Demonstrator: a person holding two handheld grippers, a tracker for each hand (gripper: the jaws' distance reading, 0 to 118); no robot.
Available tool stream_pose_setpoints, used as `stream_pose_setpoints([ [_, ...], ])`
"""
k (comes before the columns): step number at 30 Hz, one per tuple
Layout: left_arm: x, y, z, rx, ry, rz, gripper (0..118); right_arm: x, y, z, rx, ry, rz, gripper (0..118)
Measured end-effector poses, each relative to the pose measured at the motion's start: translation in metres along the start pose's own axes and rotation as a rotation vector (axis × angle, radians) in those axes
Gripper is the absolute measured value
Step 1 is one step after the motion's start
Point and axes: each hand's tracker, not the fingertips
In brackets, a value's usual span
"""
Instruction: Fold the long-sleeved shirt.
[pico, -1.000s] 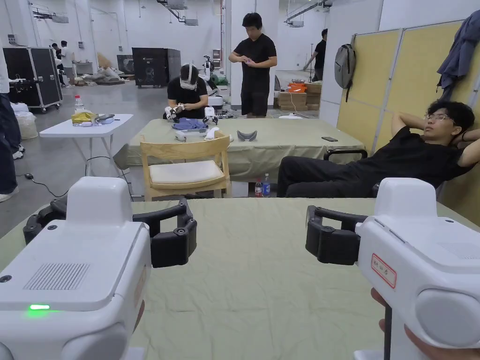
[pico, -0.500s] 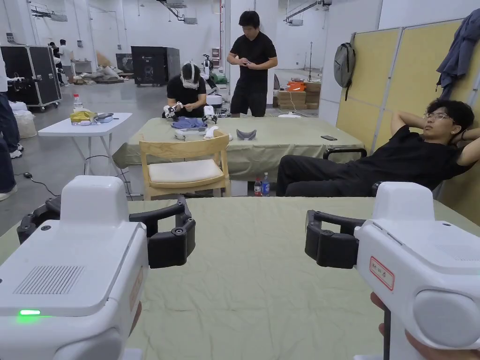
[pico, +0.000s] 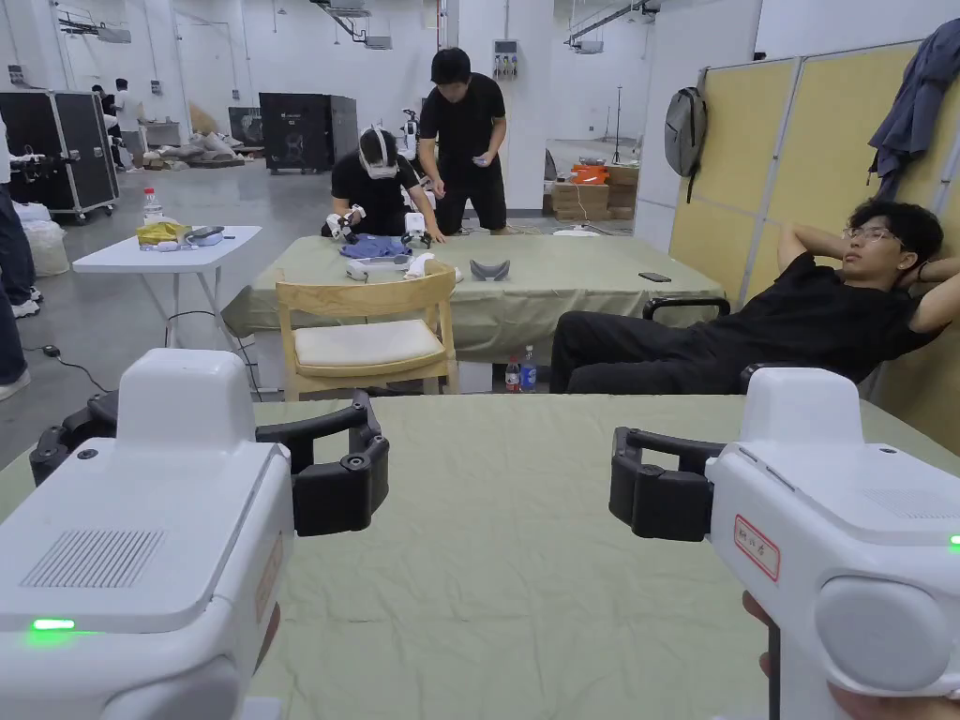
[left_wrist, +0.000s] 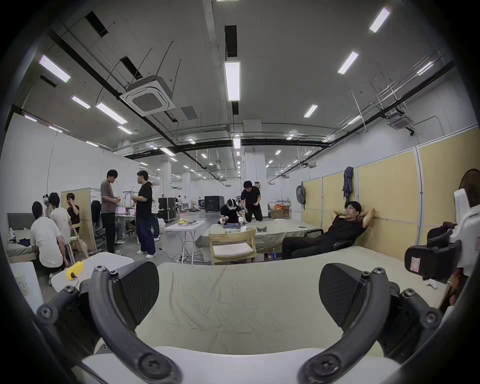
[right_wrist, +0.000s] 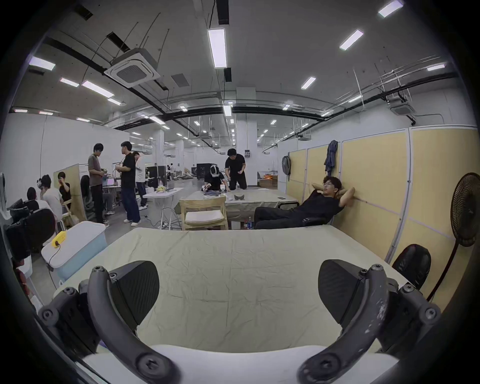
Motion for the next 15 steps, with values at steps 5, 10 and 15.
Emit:
stream_pose_setpoints([
  [5,0.001,-0.002,0.0,-0.005,-0.003,-0.007,118,-0.003,0.0,-0.001,-0.009,-0.026,0.019,118],
  [10,0.0,-0.003,-0.001,-0.013,0.0,0.001,118,-0.007,-0.001,0.0,-0.009,-0.041,0.022,118],
  [15,0.001,-0.003,-0.002,-0.015,-0.003,-0.004,118,-0.011,0.0,0.005,0.008,-0.031,0.036,118],
])
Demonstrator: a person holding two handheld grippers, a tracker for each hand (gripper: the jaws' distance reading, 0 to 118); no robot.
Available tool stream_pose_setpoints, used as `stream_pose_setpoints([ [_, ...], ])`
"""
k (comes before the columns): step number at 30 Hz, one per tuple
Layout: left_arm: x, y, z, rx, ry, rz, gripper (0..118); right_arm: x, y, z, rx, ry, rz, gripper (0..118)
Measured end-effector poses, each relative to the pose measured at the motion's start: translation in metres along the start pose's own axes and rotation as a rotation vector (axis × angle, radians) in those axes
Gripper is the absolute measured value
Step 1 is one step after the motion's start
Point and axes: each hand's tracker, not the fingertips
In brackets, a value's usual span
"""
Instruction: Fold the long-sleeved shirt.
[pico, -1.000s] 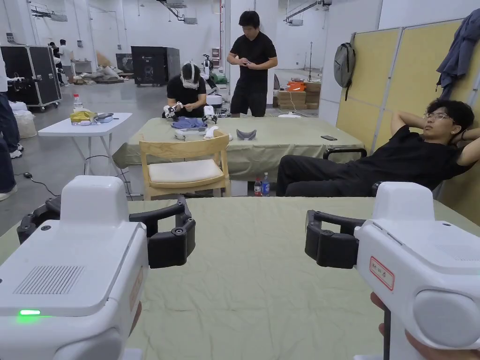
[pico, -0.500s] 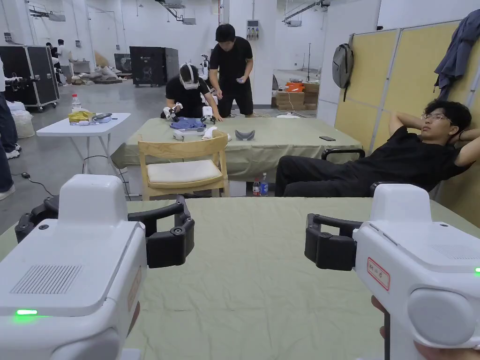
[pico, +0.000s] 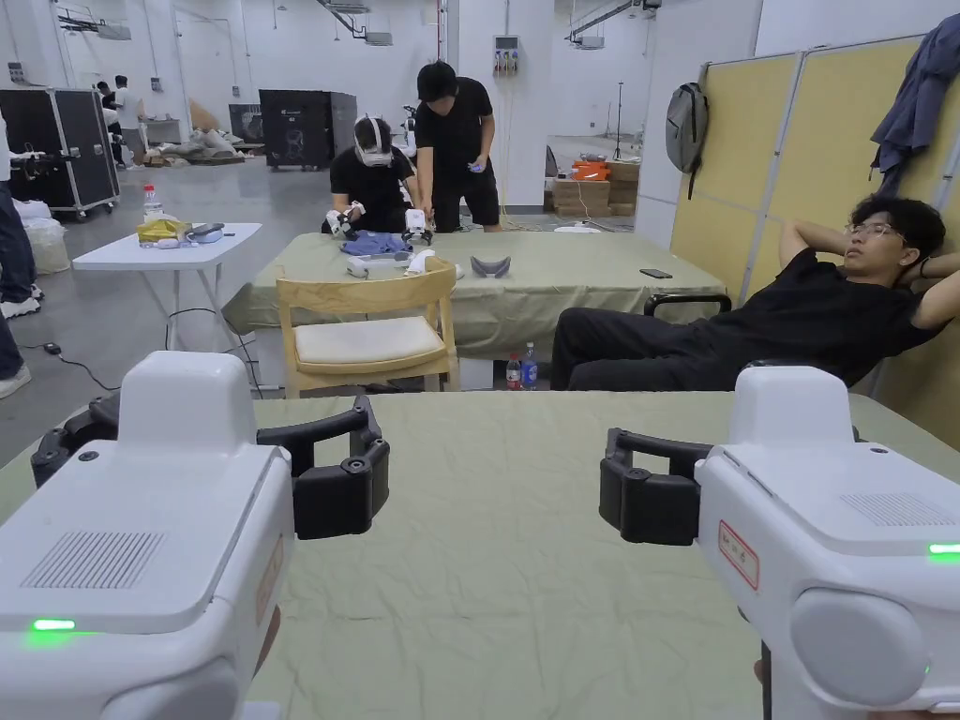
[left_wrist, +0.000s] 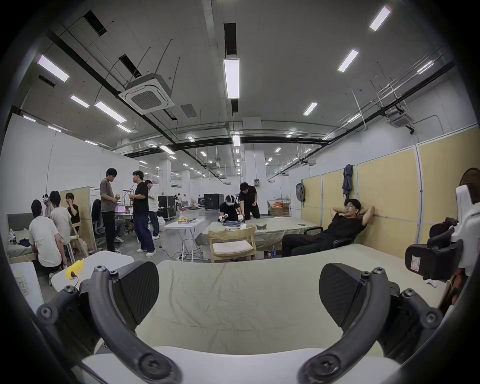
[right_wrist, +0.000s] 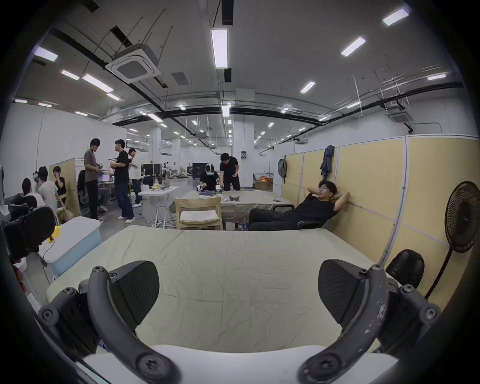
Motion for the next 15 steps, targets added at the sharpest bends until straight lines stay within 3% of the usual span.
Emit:
stream_pose_setpoints([
  [6,0.0018,-0.0008,-0.0007,-0.006,-0.005,-0.004,118,-0.001,-0.0008,0.0015,-0.017,0.062,-0.047,118],
  [15,0.0026,0.0001,-0.0001,-0.005,-0.005,-0.016,118,0.0049,0.0024,0.0018,-0.021,0.049,-0.077,118],
])
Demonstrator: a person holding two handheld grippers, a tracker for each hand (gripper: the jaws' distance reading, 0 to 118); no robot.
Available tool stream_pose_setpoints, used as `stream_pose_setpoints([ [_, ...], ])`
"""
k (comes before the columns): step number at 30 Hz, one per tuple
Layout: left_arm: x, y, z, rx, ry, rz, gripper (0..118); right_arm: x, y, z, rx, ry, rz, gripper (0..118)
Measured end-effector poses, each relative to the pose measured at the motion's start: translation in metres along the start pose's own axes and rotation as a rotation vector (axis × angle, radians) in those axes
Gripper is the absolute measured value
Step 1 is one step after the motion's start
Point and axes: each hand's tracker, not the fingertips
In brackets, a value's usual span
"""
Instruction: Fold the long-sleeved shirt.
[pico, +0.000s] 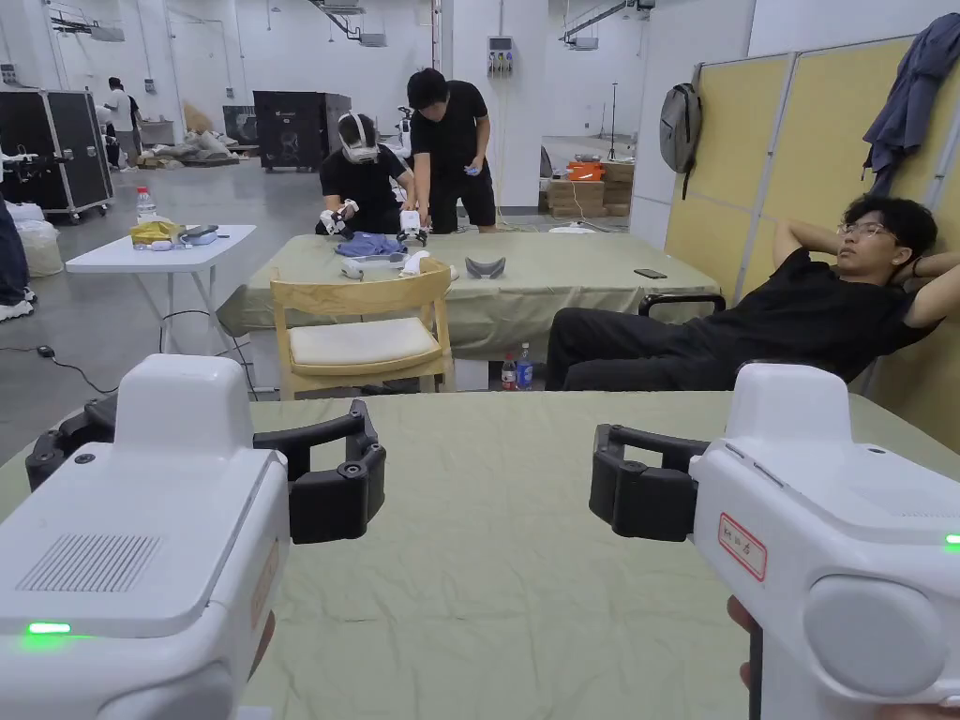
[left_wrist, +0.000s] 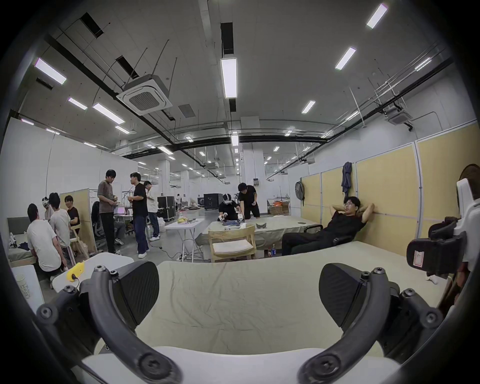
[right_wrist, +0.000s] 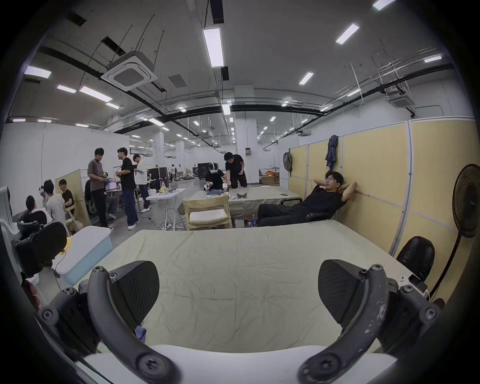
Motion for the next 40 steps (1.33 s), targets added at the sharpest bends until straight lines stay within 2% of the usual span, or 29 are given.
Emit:
stream_pose_setpoints([
  [4,0.001,-0.001,0.0,-0.003,-0.003,0.0,118,0.0,0.0,0.0,-0.016,0.003,-0.005,118],
  [9,0.003,-0.001,0.001,-0.005,-0.01,-0.005,118,-0.005,-0.005,0.001,-0.006,-0.012,0.046,118],
  [16,0.005,-0.001,0.003,-0.001,-0.012,-0.01,118,-0.006,-0.005,0.001,-0.016,-0.008,0.043,118],
  [20,0.004,-0.002,0.003,-0.003,-0.011,-0.011,118,-0.007,-0.006,0.001,-0.016,-0.013,0.067,118],
  [32,0.005,-0.003,0.005,-0.004,-0.016,-0.017,118,0.002,-0.003,-0.006,-0.048,-0.067,0.01,118],
  [36,0.004,-0.003,0.005,-0.008,-0.016,-0.014,118,0.003,-0.004,-0.008,-0.058,-0.076,0.031,118],
  [40,0.005,-0.003,0.004,-0.01,-0.016,-0.015,118,-0.002,-0.009,-0.006,-0.035,-0.08,0.09,118],
])
